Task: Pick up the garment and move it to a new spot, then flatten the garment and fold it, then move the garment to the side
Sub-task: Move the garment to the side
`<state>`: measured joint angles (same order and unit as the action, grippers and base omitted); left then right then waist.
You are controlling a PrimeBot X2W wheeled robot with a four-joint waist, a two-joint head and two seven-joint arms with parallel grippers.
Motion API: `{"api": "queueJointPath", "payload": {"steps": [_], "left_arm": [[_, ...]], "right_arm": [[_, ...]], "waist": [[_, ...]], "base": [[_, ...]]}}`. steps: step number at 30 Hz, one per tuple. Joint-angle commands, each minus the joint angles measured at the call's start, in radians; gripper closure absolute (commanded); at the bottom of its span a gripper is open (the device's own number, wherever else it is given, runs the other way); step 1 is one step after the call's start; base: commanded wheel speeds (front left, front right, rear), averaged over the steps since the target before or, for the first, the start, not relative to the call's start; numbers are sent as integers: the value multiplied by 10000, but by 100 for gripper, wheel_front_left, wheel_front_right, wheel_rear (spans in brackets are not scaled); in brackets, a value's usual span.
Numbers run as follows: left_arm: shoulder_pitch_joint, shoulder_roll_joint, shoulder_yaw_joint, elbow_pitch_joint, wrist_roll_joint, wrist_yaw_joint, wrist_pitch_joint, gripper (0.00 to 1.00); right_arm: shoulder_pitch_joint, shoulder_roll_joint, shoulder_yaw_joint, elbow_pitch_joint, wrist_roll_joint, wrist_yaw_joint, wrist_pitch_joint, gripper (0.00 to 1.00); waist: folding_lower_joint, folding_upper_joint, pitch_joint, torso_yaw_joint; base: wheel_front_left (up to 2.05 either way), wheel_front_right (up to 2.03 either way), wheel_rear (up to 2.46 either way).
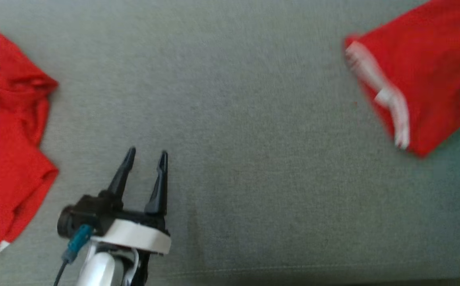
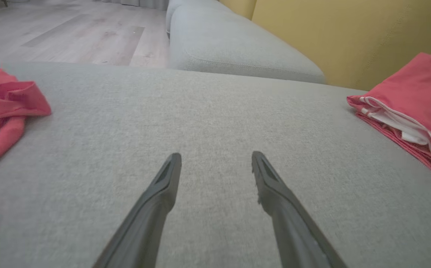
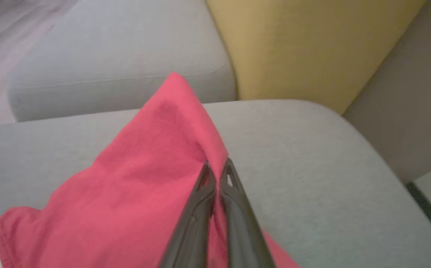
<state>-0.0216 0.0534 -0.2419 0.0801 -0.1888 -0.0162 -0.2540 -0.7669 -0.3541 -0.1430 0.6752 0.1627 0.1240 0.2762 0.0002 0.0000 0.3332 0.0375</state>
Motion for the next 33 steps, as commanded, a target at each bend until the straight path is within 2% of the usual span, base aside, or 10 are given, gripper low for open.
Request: {"api": "queueJointPath", "payload": {"steps": [1,7,14,18,19,20,21,25,28,33], "left_arm": [[-277,-32,399,-477,165,-53,-78,0],[-222,53,744,-807,558,-189,-78,0],[130,215,1179,-1082,700,-252,-78,0],[231,191,1274,-1188,746,-302,-78,0],[244,178,1270,-1200,755,-309,-78,0],[249,162,1261,-1208,760,-311,-78,0],[257,145,1250,-1212,757,-309,-78,0],[285,78,1195,-1182,704,-281,-78,0],[287,34,1159,-1120,604,-239,-78,0],[160,-13,1072,-873,310,-169,-78,0]], "right_arm": [[-431,-439,-297,-154,-352,67,-214,100],[-1307,-1608,-1853,463,-1695,67,-838,100],[-2009,-1943,-2996,1159,-3013,67,-1421,100],[-2271,-2026,-3838,1275,-4221,67,-1913,100],[-2303,-2019,-4033,1268,-4592,67,-2007,94],[-2327,-1980,-4172,1265,-4956,67,-2090,55],[-2355,-1918,-4333,1262,-5264,67,-2189,0],[-2368,-1659,-4699,1197,-6268,67,-2970,0],[-2365,-1328,-4763,1076,-6572,67,-3936,0],[-2067,-469,-4408,1251,-5945,67,-4889,0]], "waist": [[-2,0,1036,-486],[-2,0,1879,-702],[-2,0,2173,-735],[-2,0,2141,-622],[-2,0,2124,-596],[-2,0,2095,-571],[-2,0,2053,-555],[-2,0,1801,-535],[-2,0,1459,-534],[-2,0,660,-516]], "base": [[0,0,0],[0,0,0],[0,0,0],[0,0,0],[0,0,0],[0,0,0],[0,0,0],[0,0,0],[0,0,0],[0,0,0]]}}
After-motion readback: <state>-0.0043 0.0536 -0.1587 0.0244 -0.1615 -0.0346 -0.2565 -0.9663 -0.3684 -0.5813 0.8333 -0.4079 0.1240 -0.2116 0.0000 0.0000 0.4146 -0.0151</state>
